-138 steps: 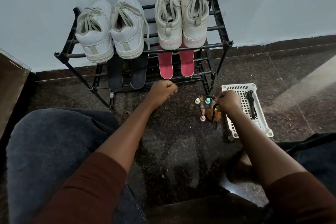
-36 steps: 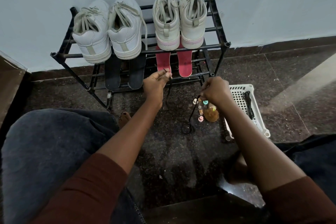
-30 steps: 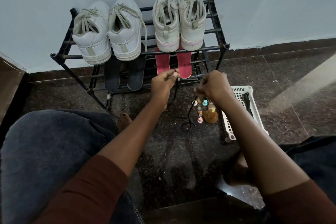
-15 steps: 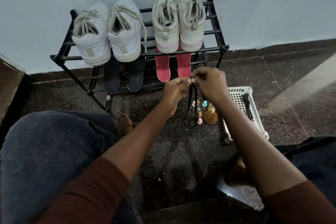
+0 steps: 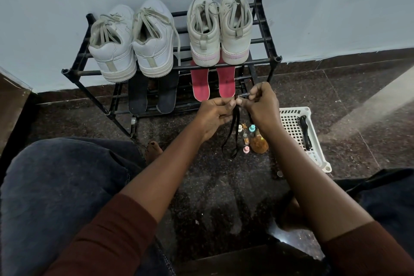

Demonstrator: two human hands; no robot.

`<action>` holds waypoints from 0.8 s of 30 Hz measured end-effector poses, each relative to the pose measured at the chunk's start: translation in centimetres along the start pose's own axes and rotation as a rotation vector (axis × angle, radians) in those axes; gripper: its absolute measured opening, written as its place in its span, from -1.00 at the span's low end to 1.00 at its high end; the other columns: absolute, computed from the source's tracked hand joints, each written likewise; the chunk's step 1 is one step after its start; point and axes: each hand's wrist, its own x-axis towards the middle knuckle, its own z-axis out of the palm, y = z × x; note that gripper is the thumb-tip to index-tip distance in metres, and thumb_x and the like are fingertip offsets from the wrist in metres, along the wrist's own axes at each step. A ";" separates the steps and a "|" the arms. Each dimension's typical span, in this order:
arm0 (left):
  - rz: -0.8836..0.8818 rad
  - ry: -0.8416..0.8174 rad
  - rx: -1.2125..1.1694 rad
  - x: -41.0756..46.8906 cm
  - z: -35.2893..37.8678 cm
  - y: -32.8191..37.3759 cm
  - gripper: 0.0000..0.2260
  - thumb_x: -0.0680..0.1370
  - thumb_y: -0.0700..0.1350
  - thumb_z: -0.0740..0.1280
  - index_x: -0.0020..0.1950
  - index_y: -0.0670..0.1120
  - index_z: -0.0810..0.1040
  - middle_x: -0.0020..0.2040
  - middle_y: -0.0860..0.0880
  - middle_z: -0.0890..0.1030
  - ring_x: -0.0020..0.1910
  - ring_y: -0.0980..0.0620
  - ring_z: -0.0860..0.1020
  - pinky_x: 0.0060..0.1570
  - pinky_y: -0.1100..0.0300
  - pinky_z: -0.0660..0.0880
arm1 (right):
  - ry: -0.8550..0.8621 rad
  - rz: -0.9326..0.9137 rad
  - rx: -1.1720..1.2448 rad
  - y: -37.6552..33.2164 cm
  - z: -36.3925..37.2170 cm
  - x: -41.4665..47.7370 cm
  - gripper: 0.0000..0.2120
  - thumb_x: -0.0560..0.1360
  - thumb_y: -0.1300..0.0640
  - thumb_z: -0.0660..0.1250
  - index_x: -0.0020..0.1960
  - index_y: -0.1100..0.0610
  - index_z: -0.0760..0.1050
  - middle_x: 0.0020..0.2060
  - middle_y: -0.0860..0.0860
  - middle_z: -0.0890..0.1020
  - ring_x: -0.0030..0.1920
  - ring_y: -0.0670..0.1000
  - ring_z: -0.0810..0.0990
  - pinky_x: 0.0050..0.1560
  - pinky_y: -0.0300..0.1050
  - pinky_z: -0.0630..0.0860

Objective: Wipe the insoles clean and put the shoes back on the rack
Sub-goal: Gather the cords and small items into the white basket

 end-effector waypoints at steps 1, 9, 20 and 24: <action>-0.027 -0.007 -0.014 0.0 -0.1 0.1 -0.90 0.55 -0.25 0.31 0.02 -0.17 0.58 -0.15 -0.04 0.61 -0.10 0.08 0.57 -0.05 0.20 0.50 | -0.008 0.007 0.012 0.1 0.0 0.0 -0.66 0.36 0.24 0.48 -0.20 0.05 0.30 -0.32 -0.07 0.38 -0.28 -0.06 0.38 -0.17 -0.08 0.47; 0.166 0.132 0.105 0.6 -0.1 0.6 -0.75 0.51 -0.33 0.33 0.17 -0.38 0.54 0.09 0.01 0.48 -0.02 0.21 0.49 -0.15 0.44 0.46 | -0.314 0.157 0.342 0.8 1.0 -0.4 -0.91 0.53 0.23 0.27 -0.08 0.25 0.52 -0.13 0.17 0.59 -0.05 0.09 0.56 0.13 0.02 0.48; 0.139 0.185 -0.360 0.5 -1.1 1.7 -0.87 0.64 -0.19 0.16 -0.02 -0.11 0.48 -0.19 0.00 0.68 -0.21 0.11 0.66 -0.14 0.18 0.60 | -0.397 0.137 0.196 2.7 1.0 -0.3 -0.86 0.53 0.29 0.26 -0.06 0.22 0.60 -0.39 0.03 0.51 -0.36 -0.09 0.41 -0.18 -0.25 0.41; 0.189 0.332 -0.501 0.7 -1.9 2.7 -0.81 0.65 -0.23 0.13 -0.10 -0.10 0.47 -0.35 0.03 0.55 -0.43 0.16 0.53 -0.26 0.19 0.59 | -0.395 0.161 0.132 3.8 0.5 -0.1 -0.82 0.52 0.31 0.26 0.00 0.14 0.61 -0.28 0.14 0.65 -0.28 -0.08 0.47 -0.14 -0.26 0.43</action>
